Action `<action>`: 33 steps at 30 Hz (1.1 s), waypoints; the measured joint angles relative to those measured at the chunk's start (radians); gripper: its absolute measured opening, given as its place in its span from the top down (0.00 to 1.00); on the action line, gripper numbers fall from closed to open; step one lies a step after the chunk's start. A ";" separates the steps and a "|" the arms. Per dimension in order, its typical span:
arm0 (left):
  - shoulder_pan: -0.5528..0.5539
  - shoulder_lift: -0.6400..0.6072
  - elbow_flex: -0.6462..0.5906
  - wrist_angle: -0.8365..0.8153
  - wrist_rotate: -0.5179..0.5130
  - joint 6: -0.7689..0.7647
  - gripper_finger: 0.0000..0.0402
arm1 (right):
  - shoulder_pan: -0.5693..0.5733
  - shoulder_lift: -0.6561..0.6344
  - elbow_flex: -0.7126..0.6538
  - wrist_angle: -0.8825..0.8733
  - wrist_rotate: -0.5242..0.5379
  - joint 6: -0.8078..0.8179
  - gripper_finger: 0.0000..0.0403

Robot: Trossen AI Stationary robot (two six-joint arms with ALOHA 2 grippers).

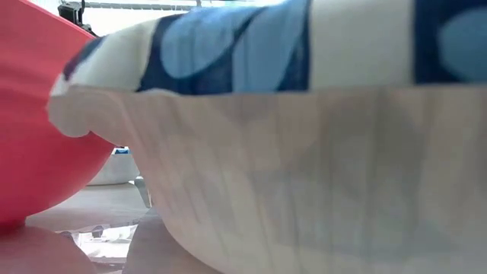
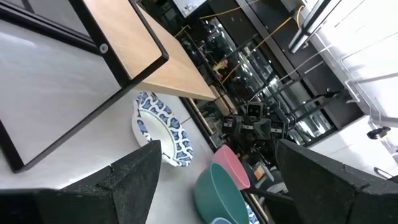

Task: Place and stack bowls onto a shelf
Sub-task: Put the pink bowl on the shelf

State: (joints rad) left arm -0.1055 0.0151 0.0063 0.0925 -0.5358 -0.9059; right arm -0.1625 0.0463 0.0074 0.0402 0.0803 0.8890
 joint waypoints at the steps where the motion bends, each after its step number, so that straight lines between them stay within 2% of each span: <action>1: 0.000 0.000 0.000 0.000 0.000 0.000 0.25 | -0.002 0.000 0.000 0.000 0.000 0.000 0.43; 5: 0.000 0.000 0.000 0.000 0.000 0.000 0.25 | -0.005 0.000 0.000 0.000 0.000 -0.020 0.43; 13: 0.000 0.000 0.000 0.001 -0.009 0.061 0.25 | -0.003 0.000 0.000 0.004 0.000 0.125 0.43; 19: 0.000 0.000 0.000 0.018 -0.107 0.150 0.25 | -0.012 0.000 0.000 0.063 0.005 0.129 0.43; 22: 0.000 0.000 0.000 0.091 -0.115 0.126 0.25 | -0.018 0.000 0.000 0.151 0.005 0.127 0.43; 25: 0.000 0.000 0.000 0.185 -0.072 0.063 0.25 | -0.017 0.000 0.005 0.242 0.005 0.127 0.43; 30: 0.000 0.000 0.003 0.281 -0.023 -0.029 0.25 | -0.017 0.000 0.086 0.226 0.004 0.066 0.43; 33: 0.000 0.001 0.022 0.278 0.017 -0.078 0.25 | -0.017 0.001 0.156 0.163 0.003 -0.006 0.43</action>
State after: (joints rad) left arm -0.1055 0.0161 0.0283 0.3702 -0.5185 -0.9839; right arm -0.1799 0.0473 0.1632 0.2033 0.0837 0.8833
